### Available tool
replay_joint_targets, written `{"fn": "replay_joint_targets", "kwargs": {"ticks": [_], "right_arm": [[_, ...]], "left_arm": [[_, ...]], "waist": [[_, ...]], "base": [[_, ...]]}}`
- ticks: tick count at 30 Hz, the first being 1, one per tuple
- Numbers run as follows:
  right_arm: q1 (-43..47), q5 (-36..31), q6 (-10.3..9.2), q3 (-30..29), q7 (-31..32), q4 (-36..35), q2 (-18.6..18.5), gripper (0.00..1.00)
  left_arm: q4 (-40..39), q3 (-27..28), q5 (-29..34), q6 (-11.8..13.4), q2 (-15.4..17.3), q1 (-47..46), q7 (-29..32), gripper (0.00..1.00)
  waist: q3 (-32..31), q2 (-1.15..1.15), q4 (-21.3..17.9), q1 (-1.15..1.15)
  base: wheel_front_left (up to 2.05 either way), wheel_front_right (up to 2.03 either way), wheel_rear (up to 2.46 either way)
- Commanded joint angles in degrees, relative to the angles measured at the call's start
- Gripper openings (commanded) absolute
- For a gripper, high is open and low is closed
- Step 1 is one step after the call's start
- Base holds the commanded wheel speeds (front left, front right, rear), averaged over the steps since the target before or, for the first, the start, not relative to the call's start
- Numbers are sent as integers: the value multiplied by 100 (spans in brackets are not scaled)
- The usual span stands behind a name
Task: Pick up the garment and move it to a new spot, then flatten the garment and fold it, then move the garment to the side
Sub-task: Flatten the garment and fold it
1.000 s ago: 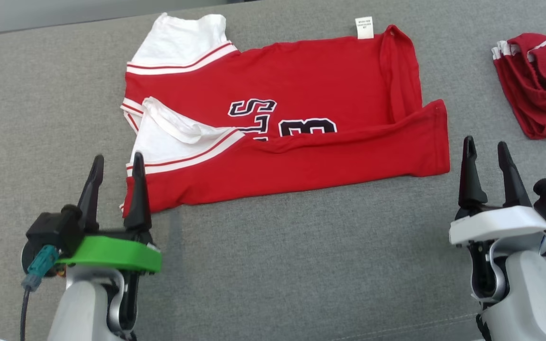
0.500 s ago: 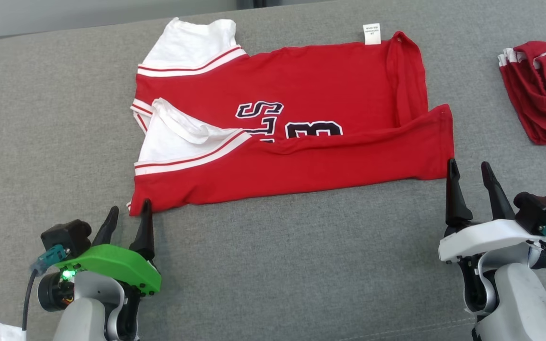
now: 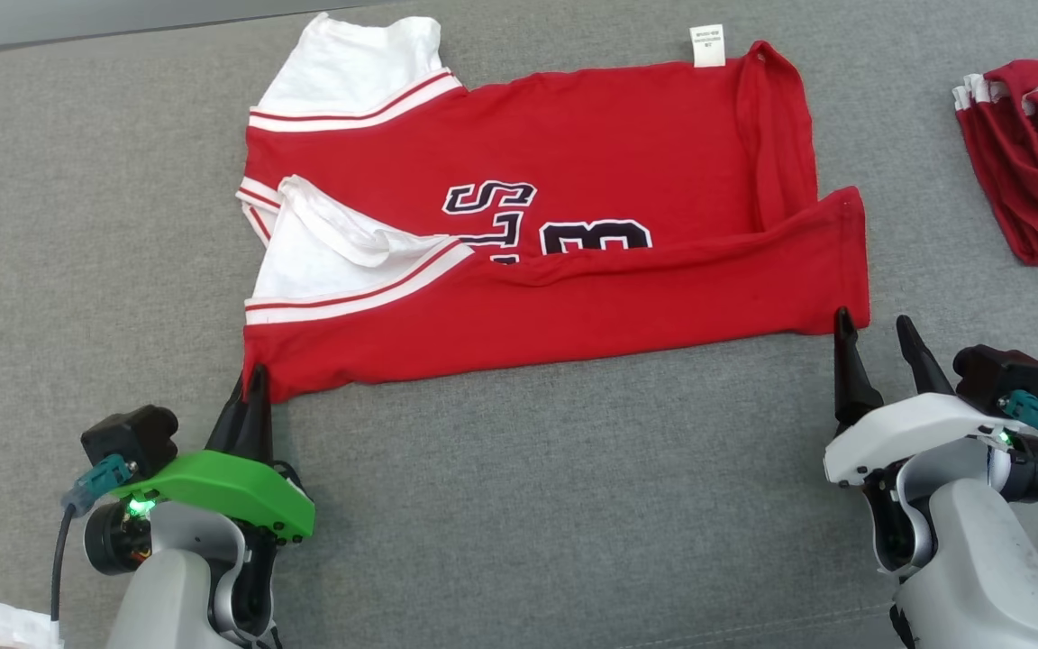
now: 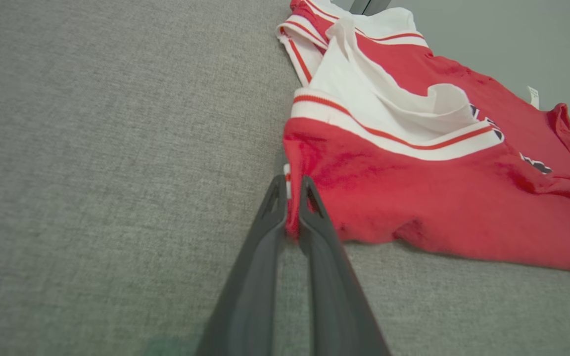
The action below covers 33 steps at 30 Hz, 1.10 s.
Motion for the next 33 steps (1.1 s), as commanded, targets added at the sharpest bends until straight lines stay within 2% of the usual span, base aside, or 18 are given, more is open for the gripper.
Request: {"fn": "replay_joint_targets", "kwargs": {"ticks": [1, 7, 8, 9, 10, 11, 12, 16, 20, 27, 33], "right_arm": [[-108, -35, -1, 3, 42, 95, -16, 100], [-438, 106, -1, 28, 164, 678, -17, 100], [-515, 155, -1, 21, 221, 825, -17, 98], [-562, 166, -1, 20, 283, 960, -16, 57], [-616, 135, -1, 12, 311, 1105, -14, 40], [-663, 102, -1, 0, 308, 1213, -12, 16], [-719, 73, -1, -37, 280, 1314, -8, 0], [-832, 89, -1, -96, 32, 1395, -11, 0], [-625, 170, -1, -124, -101, 1120, -19, 0], [320, 26, -1, -227, 224, -187, -19, 0], [1375, 225, -1, -288, 719, -1451, -19, 0]], "left_arm": [[-45, -10, 9, -2, -5, -93, -65, 0], [-149, -66, 3, -3, -7, -67, -186, 0], [-163, -77, 3, 0, -8, -59, -195, 0], [-168, -89, 3, 3, -10, -53, -209, 0], [-182, -111, 4, 1, -12, -45, -210, 0], [-194, -131, 9, -1, -12, -37, -228, 0], [-217, -155, 18, -4, -14, -27, -256, 0], [-363, -205, 42, -17, -9, 85, -341, 0], [-721, -266, 70, -16, 31, 292, -360, 0], [-1955, -358, 47, 145, 92, 1171, -71, 0], [-2734, -397, -45, 381, 132, 2119, 341, 0]], "waist": [[-4, 0, 52, 0], [-17, 0, 151, 0], [-23, 0, 163, 0], [-33, 0, 173, 0], [-47, 0, 187, 0], [-61, 0, 200, 0], [-84, 0, 217, 0], [-217, 0, 248, 0], [-400, 0, 272, 0], [-571, 0, 240, 0], [-556, 0, 152, 0]], "base": [[0, 0, 0], [0, 0, 0], [0, 0, 0], [0, 0, 0], [0, 0, 0], [0, 0, 0], [0, 0, 0], [0, 0, 0], [0, 0, 0], [0, 0, 0], [0, 0, 0]]}}
